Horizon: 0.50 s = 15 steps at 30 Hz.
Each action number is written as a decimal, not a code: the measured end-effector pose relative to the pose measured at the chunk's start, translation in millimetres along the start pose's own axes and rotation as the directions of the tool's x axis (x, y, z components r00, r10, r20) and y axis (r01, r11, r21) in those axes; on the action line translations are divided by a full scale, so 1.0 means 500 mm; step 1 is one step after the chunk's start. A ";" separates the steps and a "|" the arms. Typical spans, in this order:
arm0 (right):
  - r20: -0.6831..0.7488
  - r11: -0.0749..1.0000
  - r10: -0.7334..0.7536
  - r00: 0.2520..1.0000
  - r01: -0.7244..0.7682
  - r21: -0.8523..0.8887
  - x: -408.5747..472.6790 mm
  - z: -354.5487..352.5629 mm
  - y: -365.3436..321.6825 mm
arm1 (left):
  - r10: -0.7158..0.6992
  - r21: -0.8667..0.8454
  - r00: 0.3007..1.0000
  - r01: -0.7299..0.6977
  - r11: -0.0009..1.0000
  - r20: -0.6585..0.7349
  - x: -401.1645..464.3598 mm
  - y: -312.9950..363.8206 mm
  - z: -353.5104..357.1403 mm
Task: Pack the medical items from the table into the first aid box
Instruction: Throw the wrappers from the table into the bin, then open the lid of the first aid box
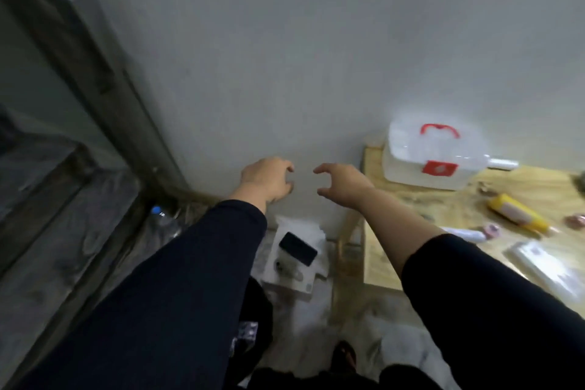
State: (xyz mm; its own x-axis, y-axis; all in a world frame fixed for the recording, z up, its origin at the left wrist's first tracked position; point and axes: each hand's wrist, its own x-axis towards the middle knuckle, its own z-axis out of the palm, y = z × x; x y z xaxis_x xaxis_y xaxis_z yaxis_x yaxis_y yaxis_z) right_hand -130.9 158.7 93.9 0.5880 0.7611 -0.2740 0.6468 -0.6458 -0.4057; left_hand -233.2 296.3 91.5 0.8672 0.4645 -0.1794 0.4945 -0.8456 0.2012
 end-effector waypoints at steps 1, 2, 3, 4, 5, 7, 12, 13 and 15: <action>-0.039 1.000 0.031 0.999 -0.031 0.006 -0.013 -0.024 0.031 | 0.044 0.005 0.999 -0.044 0.999 -0.011 0.015 0.040 -0.007; -0.073 0.998 0.066 0.995 -0.065 0.014 -0.027 -0.048 0.064 | 0.083 0.006 0.996 -0.083 0.997 -0.021 0.029 0.080 -0.013; -0.107 0.995 0.098 0.989 -0.097 0.018 -0.040 -0.069 0.097 | 0.120 0.004 0.992 -0.120 0.993 -0.027 0.044 0.118 -0.015; -0.142 0.992 0.128 0.982 -0.127 0.014 -0.053 -0.088 0.131 | 0.159 -0.001 0.987 -0.159 0.987 -0.033 0.059 0.155 -0.014; -0.180 0.988 0.156 0.971 -0.157 0.008 -0.064 -0.105 0.166 | 0.197 -0.011 0.979 -0.198 0.980 -0.042 0.073 0.190 -0.013; -0.254 0.979 0.201 0.946 -0.205 0.011 -0.082 -0.131 0.234 | 0.263 -0.033 0.963 -0.265 0.964 -0.063 0.101 0.257 -0.007; -0.338 0.976 0.191 0.921 -0.214 -0.031 -0.086 -0.159 0.373 | 0.364 -0.103 0.927 -0.372 0.923 -0.087 0.176 0.378 0.036; -0.336 0.974 0.174 0.926 -0.212 -0.080 -0.080 -0.159 0.396 | 0.363 -0.115 0.928 -0.371 0.922 -0.086 0.191 0.394 0.047; -0.332 0.963 0.131 0.934 -0.199 -0.181 -0.062 -0.157 0.436 | 0.353 -0.100 0.931 -0.362 0.927 -0.095 0.219 0.419 0.067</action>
State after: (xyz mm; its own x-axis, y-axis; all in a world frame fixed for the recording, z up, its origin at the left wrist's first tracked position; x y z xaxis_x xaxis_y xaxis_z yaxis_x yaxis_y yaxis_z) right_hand 29.9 -10.7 82.3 0.7949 0.6064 -0.0199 0.5940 -0.7845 -0.1781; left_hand -36.4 161.2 81.7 0.9873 0.1588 -0.0045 0.1504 -0.9255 0.3476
